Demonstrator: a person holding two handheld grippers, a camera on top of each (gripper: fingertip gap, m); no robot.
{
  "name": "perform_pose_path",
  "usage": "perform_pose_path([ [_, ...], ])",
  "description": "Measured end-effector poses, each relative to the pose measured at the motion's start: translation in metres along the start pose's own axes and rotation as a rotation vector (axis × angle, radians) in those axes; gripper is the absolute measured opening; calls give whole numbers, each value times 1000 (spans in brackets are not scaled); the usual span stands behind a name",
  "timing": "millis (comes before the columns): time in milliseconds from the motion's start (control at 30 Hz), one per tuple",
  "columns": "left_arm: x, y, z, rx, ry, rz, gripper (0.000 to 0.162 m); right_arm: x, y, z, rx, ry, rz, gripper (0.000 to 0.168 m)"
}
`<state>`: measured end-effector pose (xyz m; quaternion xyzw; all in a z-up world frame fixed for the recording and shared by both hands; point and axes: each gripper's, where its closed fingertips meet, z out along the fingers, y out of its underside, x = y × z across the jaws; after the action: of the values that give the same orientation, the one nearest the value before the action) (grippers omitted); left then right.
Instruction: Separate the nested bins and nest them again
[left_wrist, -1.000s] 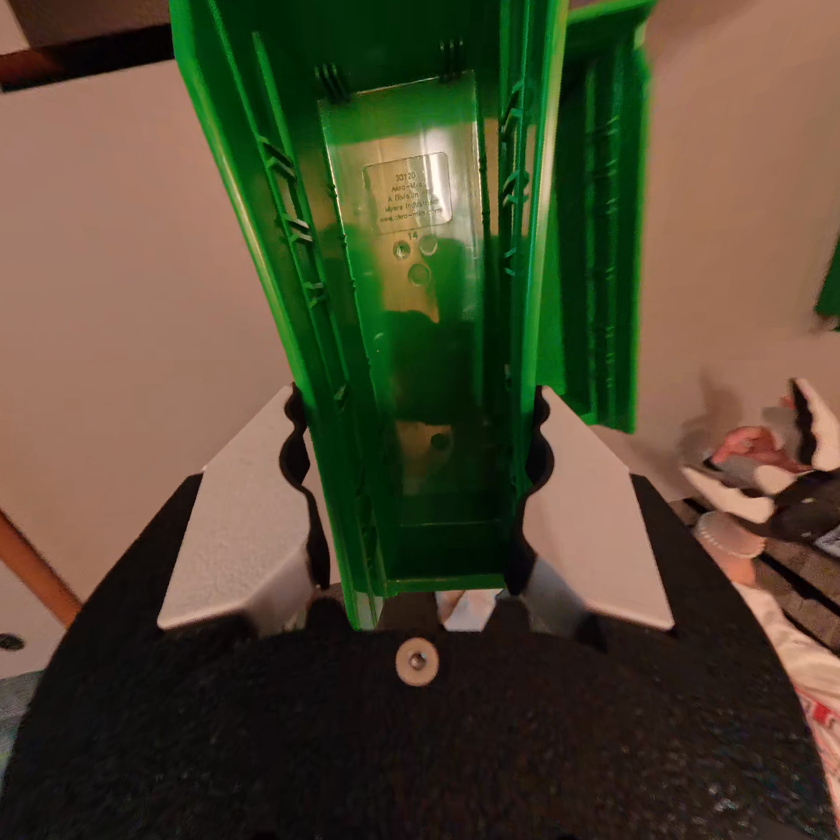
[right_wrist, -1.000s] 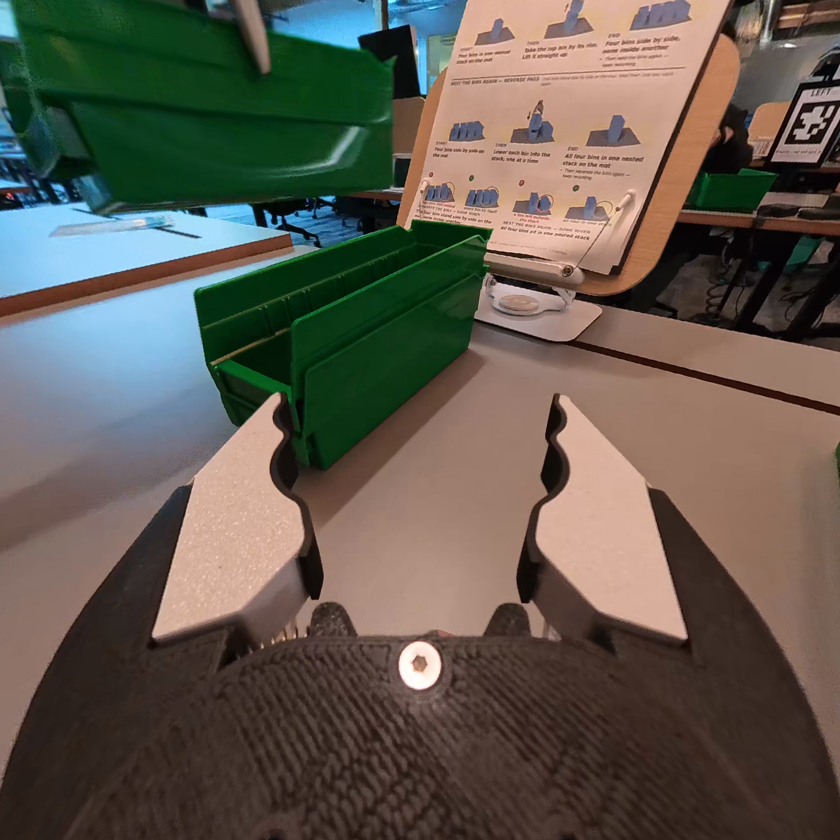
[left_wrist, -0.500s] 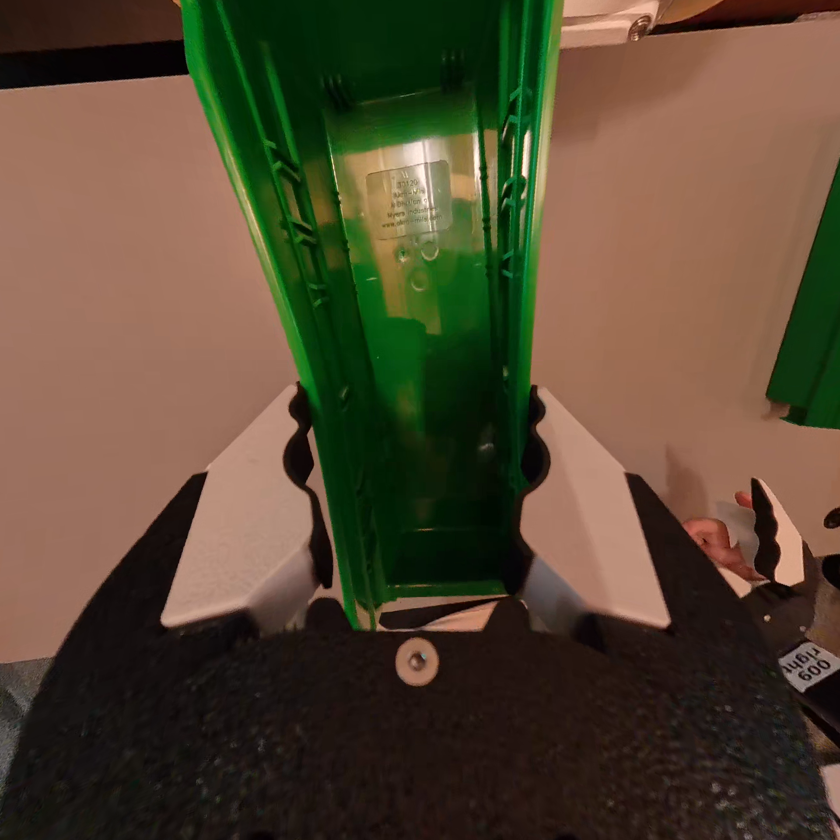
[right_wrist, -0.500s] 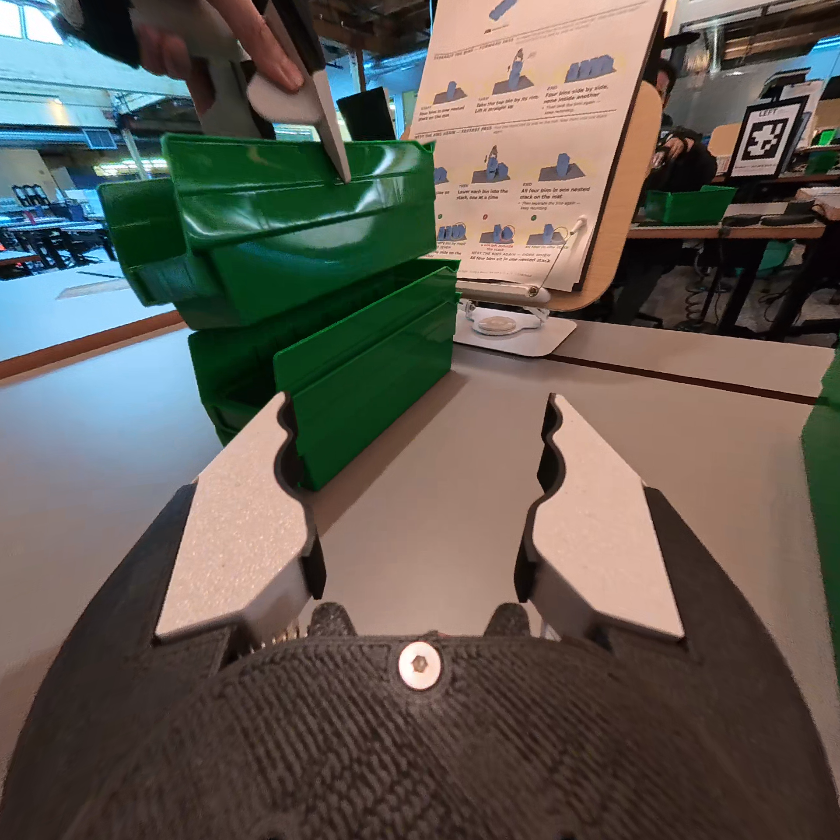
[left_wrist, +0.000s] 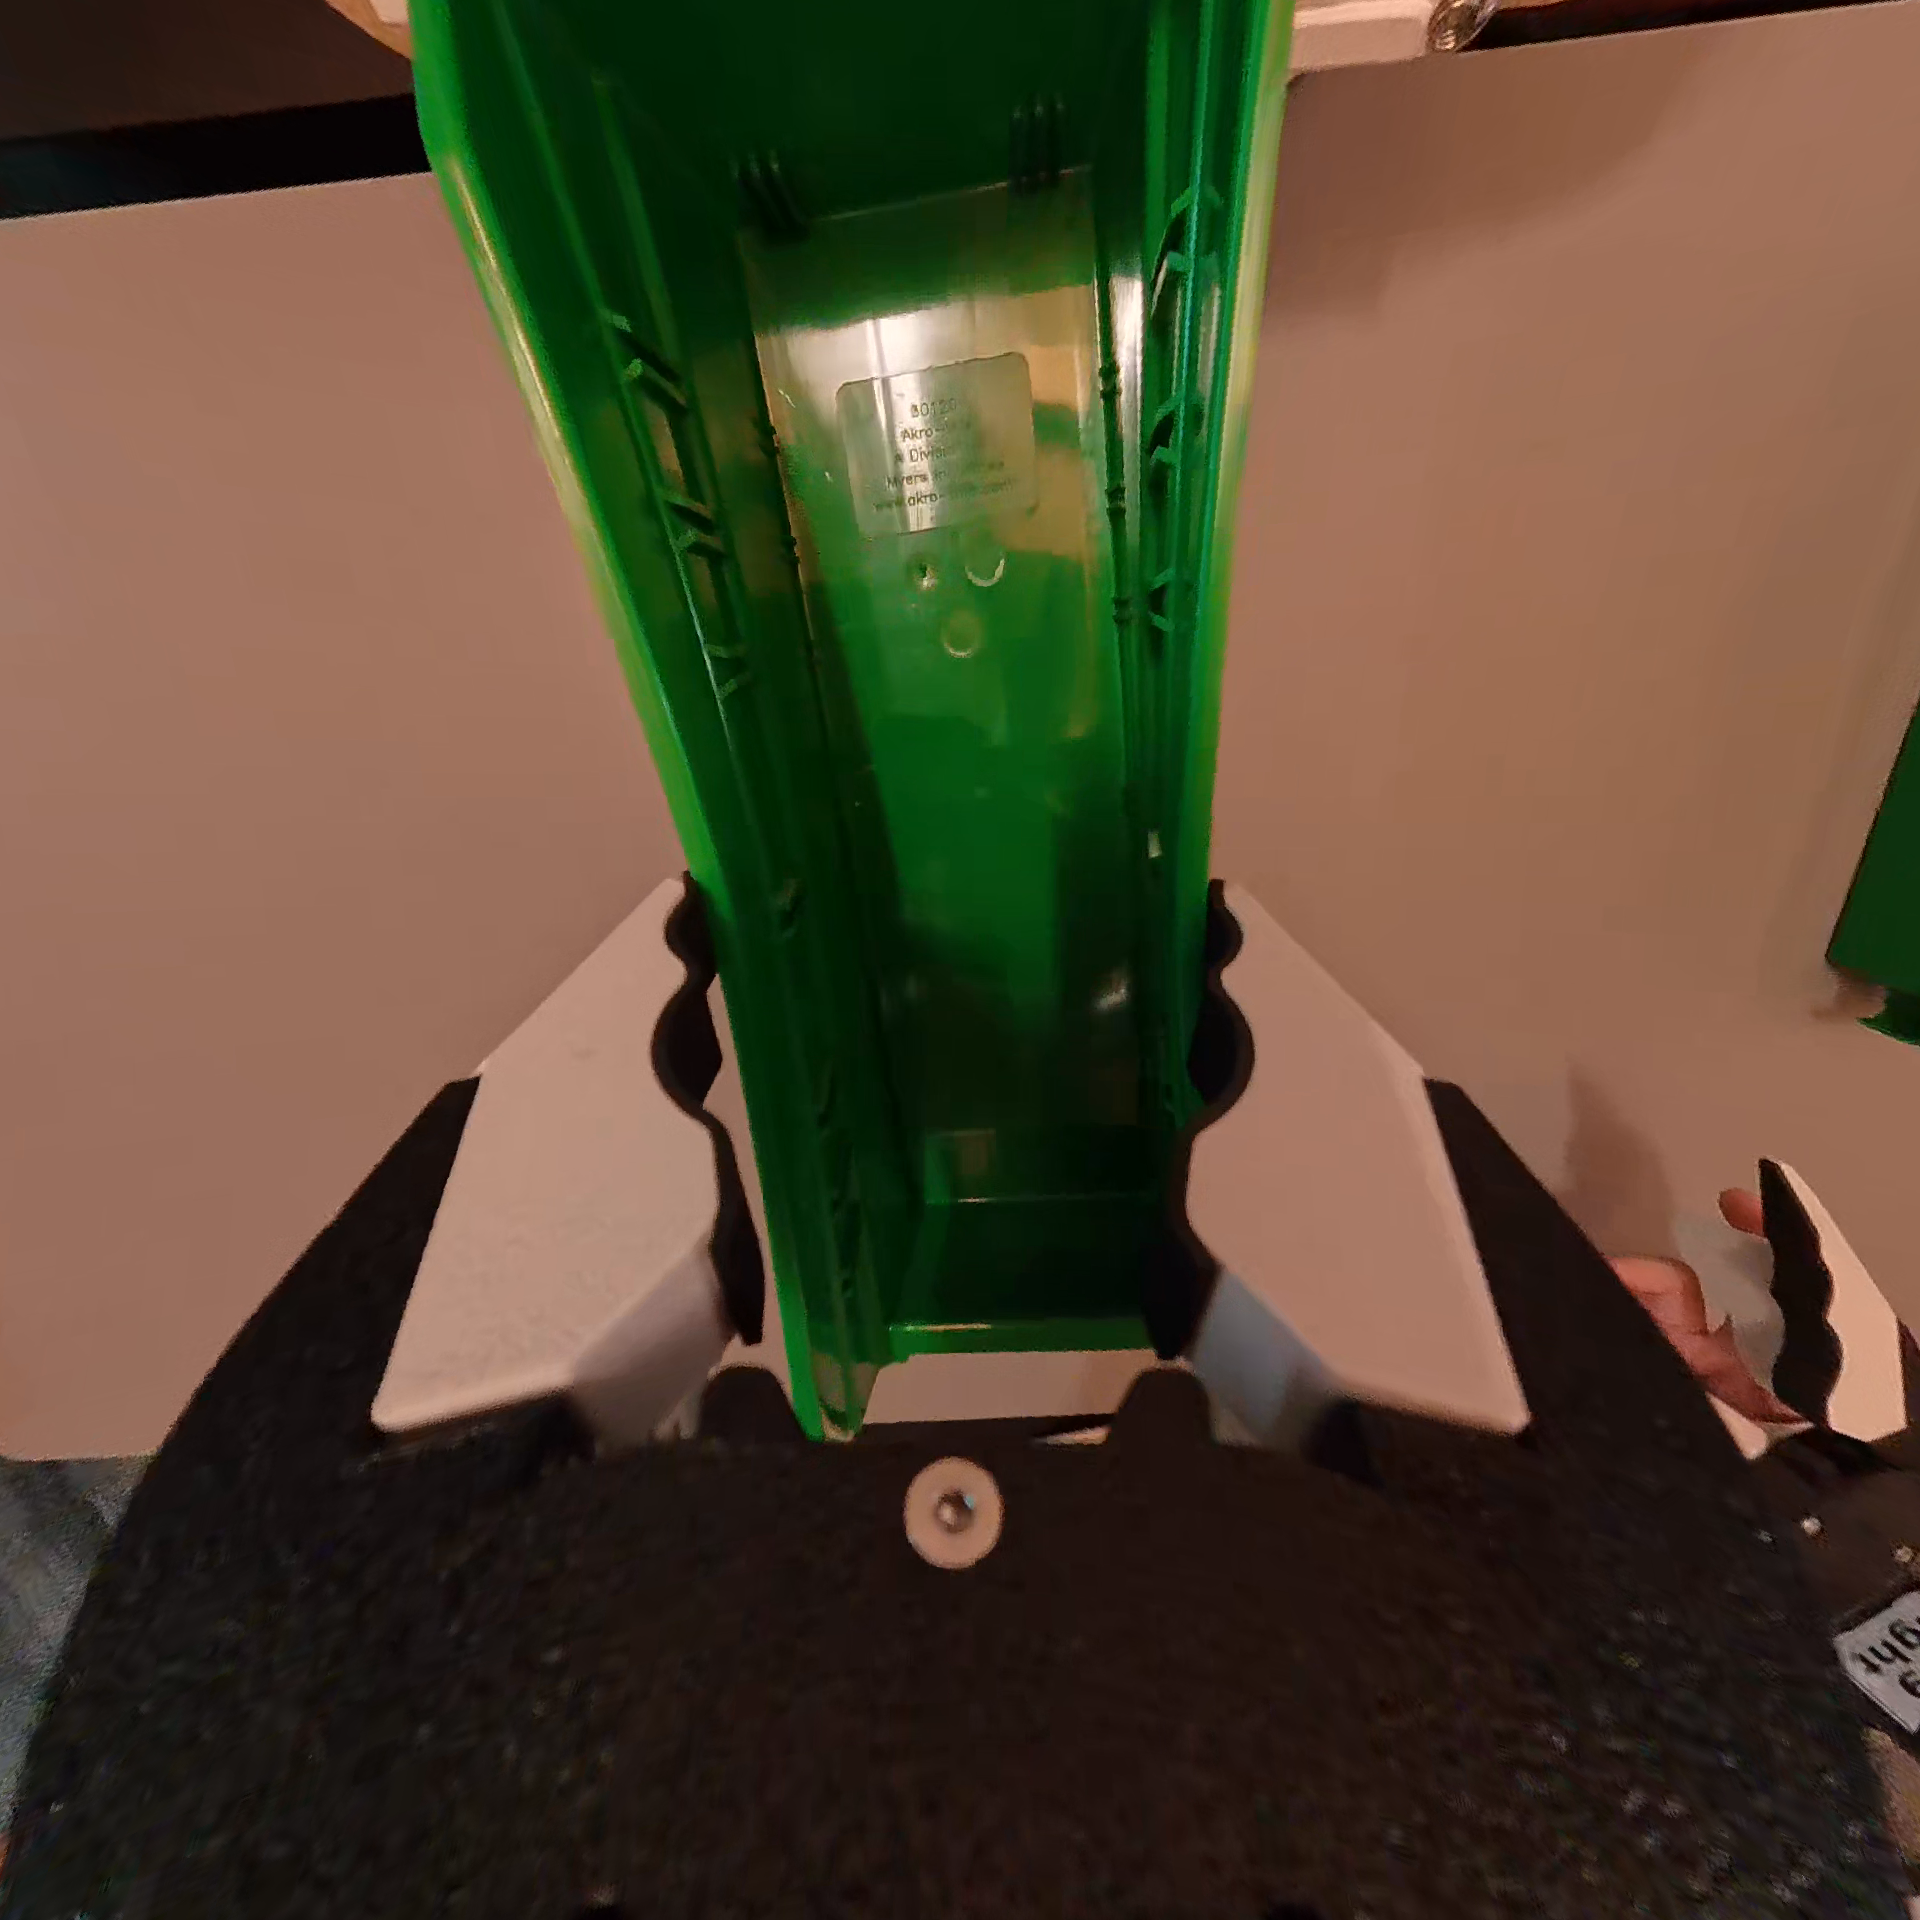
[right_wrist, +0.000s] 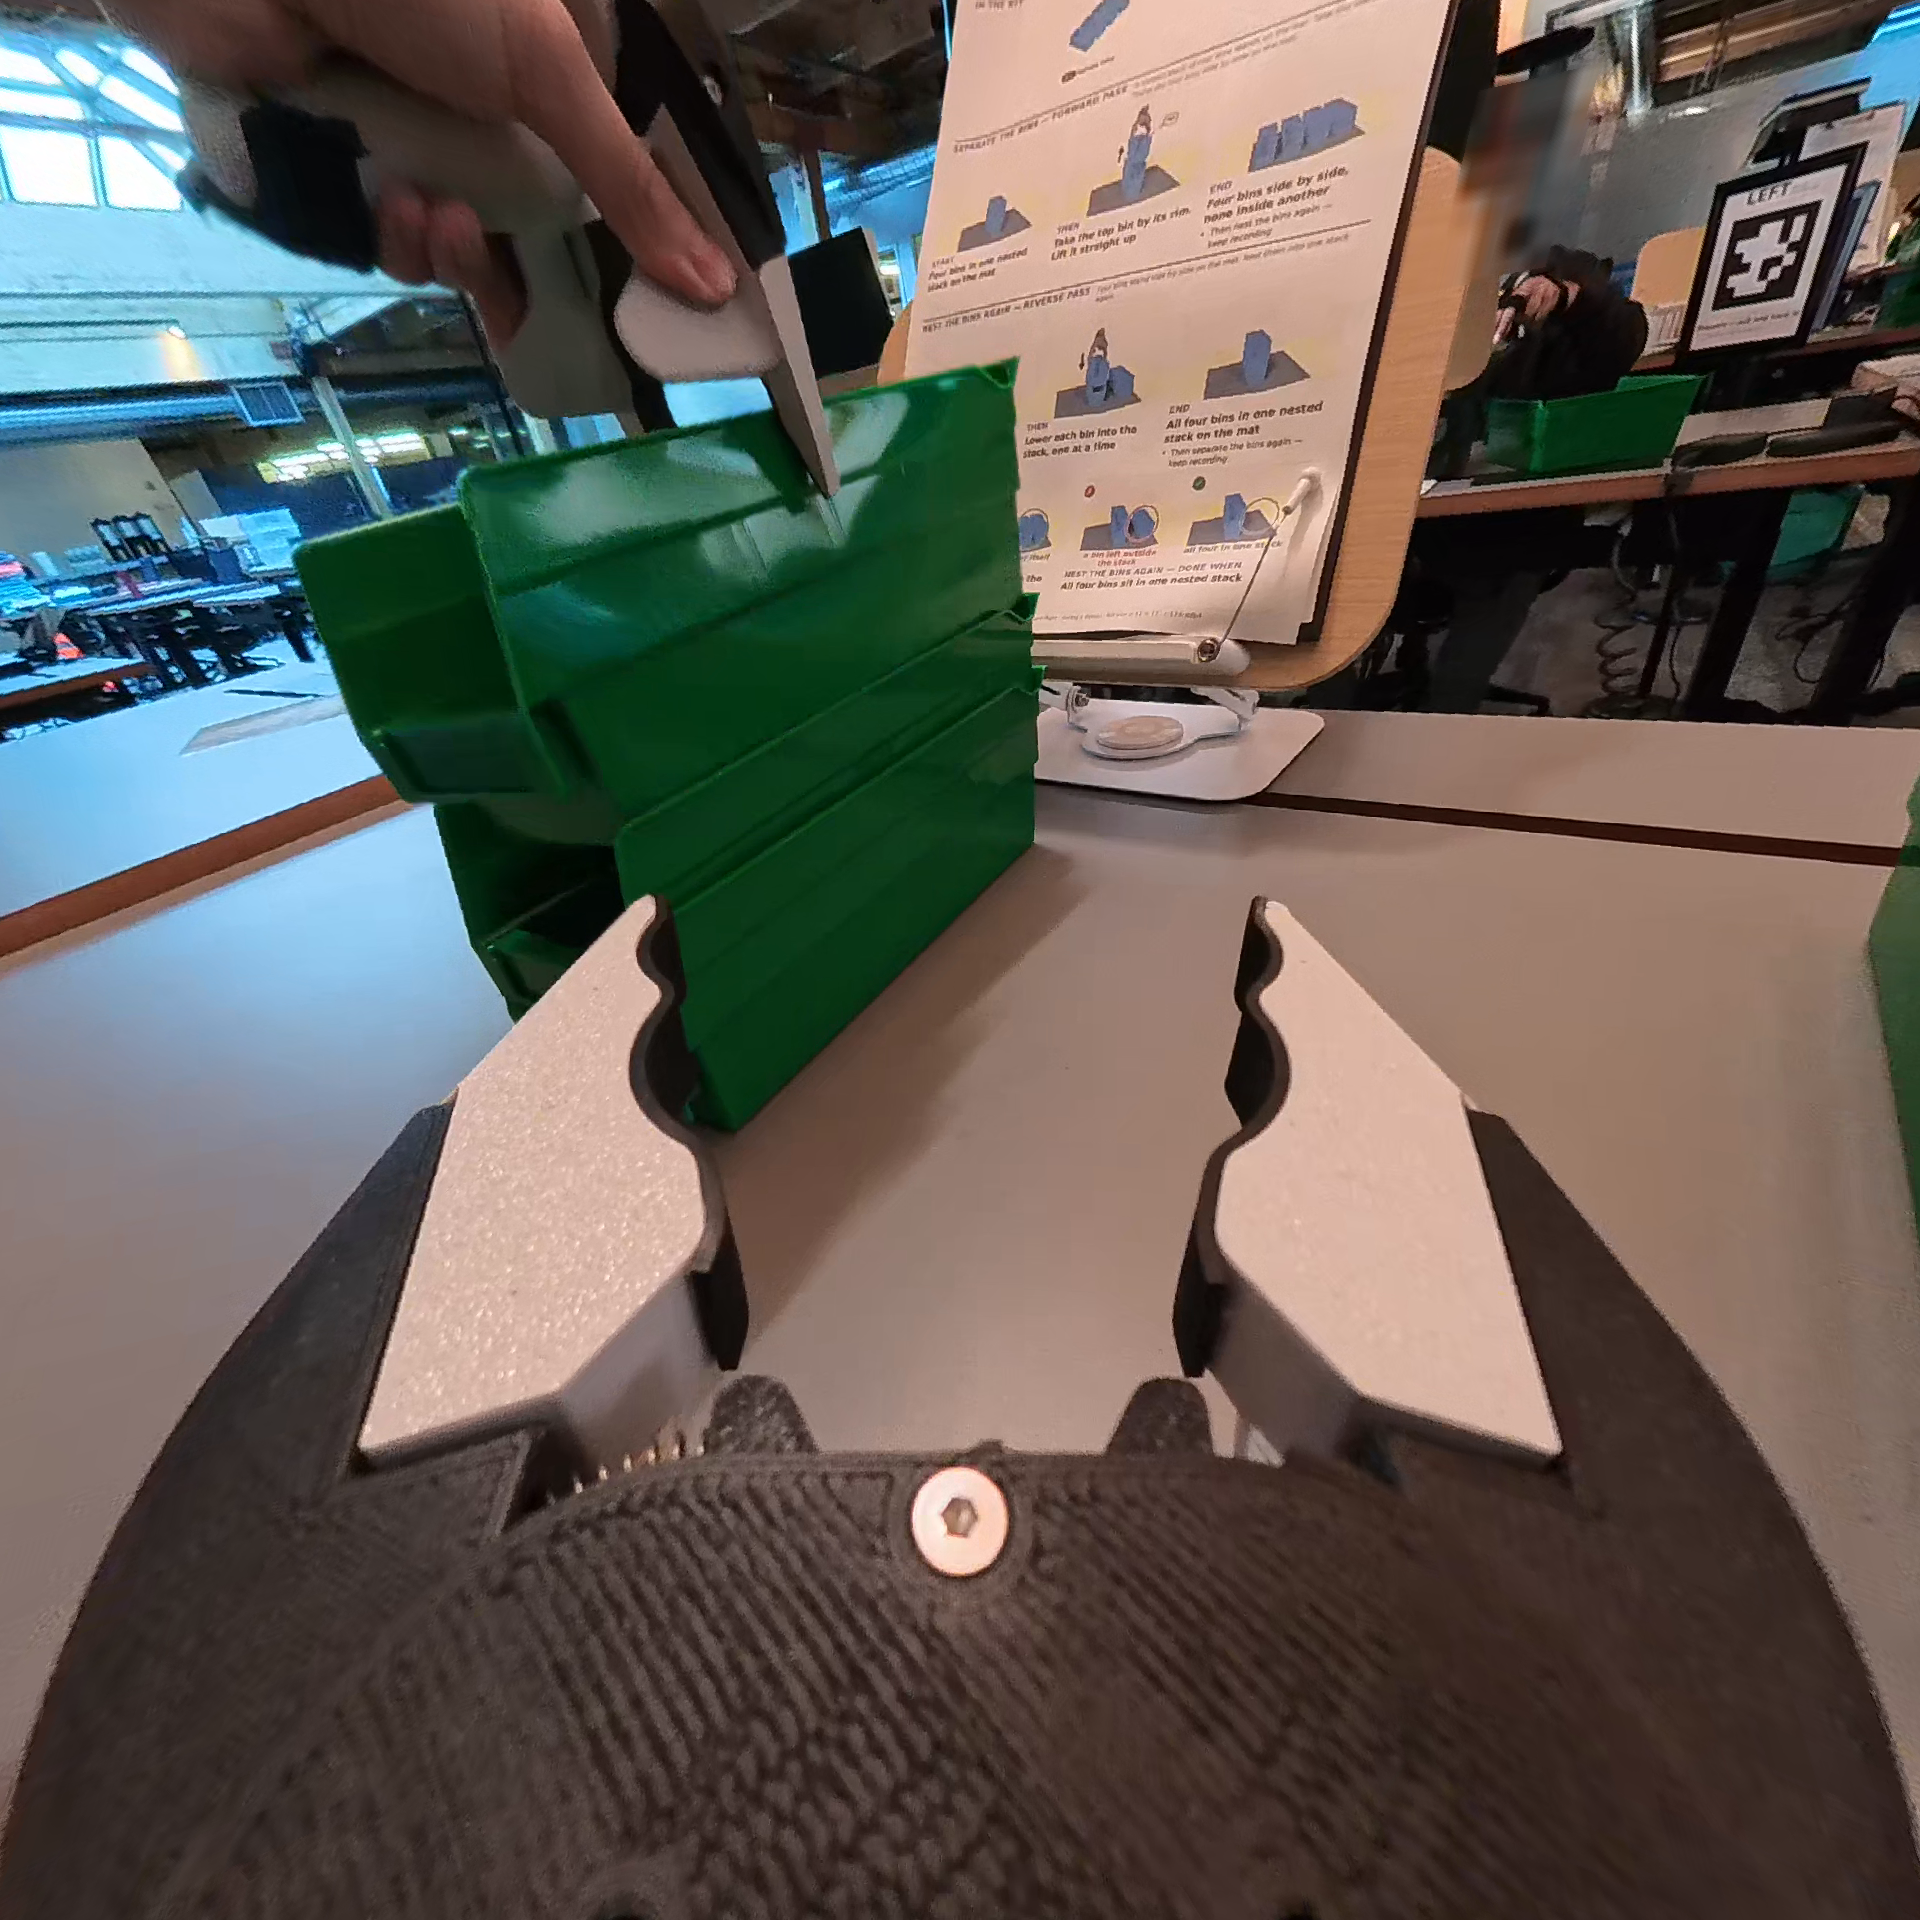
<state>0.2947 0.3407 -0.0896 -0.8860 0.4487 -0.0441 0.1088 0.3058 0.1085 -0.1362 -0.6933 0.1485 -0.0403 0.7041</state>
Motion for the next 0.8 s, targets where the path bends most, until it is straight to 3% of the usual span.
perform_pose_path([
  [800,0,10,33,103,-76,27,93,-2,17,7,-55,-7,-7,106],
])
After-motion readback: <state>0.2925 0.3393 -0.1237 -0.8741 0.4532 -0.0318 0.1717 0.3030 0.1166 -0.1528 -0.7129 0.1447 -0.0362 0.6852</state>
